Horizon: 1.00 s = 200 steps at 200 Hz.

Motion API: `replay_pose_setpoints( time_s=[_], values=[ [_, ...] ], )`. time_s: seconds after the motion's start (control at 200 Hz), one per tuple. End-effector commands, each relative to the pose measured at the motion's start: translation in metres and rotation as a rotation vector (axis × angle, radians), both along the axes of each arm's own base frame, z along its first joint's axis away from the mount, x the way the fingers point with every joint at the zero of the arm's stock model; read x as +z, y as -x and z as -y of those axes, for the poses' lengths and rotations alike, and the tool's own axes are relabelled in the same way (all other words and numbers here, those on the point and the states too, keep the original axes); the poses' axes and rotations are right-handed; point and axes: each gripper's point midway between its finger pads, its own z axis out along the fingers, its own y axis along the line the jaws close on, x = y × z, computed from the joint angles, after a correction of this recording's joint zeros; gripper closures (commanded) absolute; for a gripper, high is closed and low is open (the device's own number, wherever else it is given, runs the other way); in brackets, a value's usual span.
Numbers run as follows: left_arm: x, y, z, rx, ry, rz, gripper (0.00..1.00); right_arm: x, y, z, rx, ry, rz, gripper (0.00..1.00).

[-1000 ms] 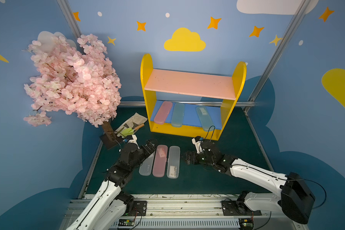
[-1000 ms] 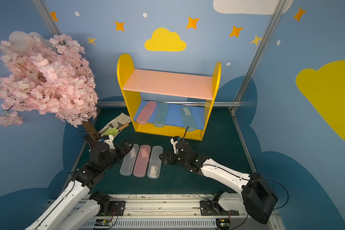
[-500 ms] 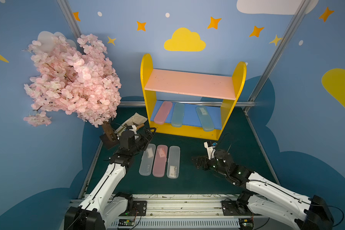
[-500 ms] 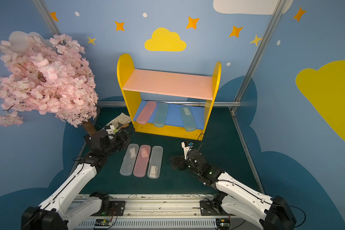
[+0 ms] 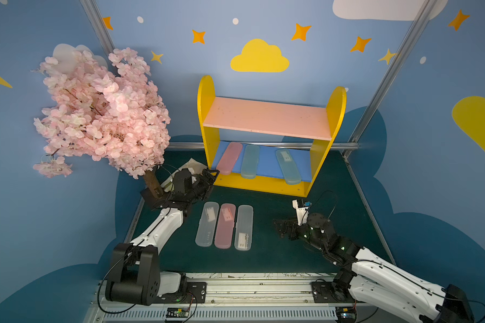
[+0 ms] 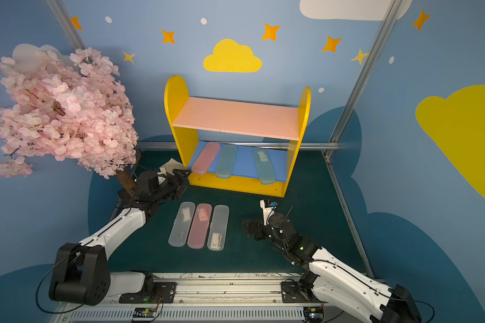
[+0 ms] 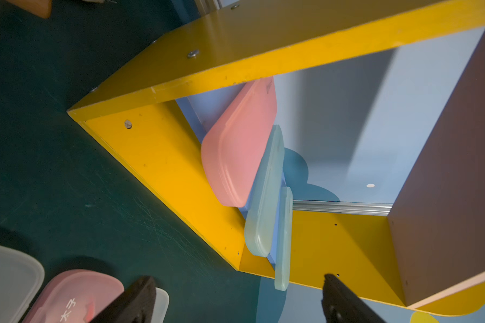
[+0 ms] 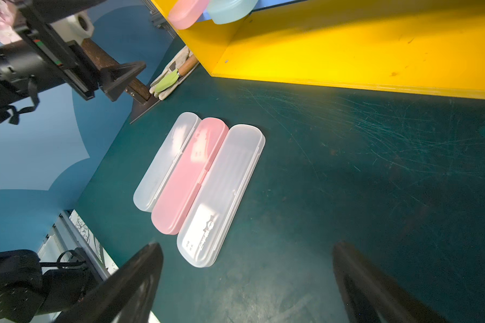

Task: Remove the pencil cases from the shelf
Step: Pick up the pencil case from the shelf.

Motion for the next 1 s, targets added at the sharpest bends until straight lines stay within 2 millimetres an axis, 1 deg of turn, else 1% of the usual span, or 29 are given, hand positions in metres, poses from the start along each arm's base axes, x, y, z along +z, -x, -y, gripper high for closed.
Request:
replay_pose_setpoints(
  time_s=[0.0, 0.16, 0.265, 0.355, 0.426, 0.736, 0.901, 0.996],
  values=[
    [0.014, -0.021, 0.005, -0.024, 0.026, 0.061, 0.10, 0.003, -0.004, 0.006, -0.016, 0.014, 0.045, 0.01],
    [0.000, -0.048, 0.013, -0.060, 0.050, 0.035, 0.21, 0.005, -0.004, 0.009, -0.021, 0.022, 0.066, 0.02],
    [-0.008, -0.062, 0.016, -0.060, 0.068, 0.034, 0.23, 0.008, -0.004, 0.011, -0.029, 0.018, 0.077, 0.01],
    [-0.015, -0.070, 0.016, -0.056, 0.065, 0.030, 0.27, 0.009, -0.004, 0.012, -0.032, 0.014, 0.079, 0.01],
    [-0.020, -0.074, 0.014, -0.044, 0.062, 0.022, 0.28, 0.009, -0.004, 0.013, -0.034, 0.009, 0.081, 0.01],
    [-0.022, -0.087, 0.015, -0.042, 0.060, 0.026, 0.38, 0.005, -0.003, 0.014, -0.041, 0.006, 0.072, 0.01],
    [-0.024, -0.089, 0.017, -0.052, 0.066, 0.020, 0.47, 0.005, -0.004, 0.015, -0.045, 0.009, 0.073, 0.01],
    [-0.026, -0.090, 0.017, -0.054, 0.067, 0.017, 0.49, 0.004, -0.004, 0.015, -0.047, 0.009, 0.073, 0.01]
  ],
)
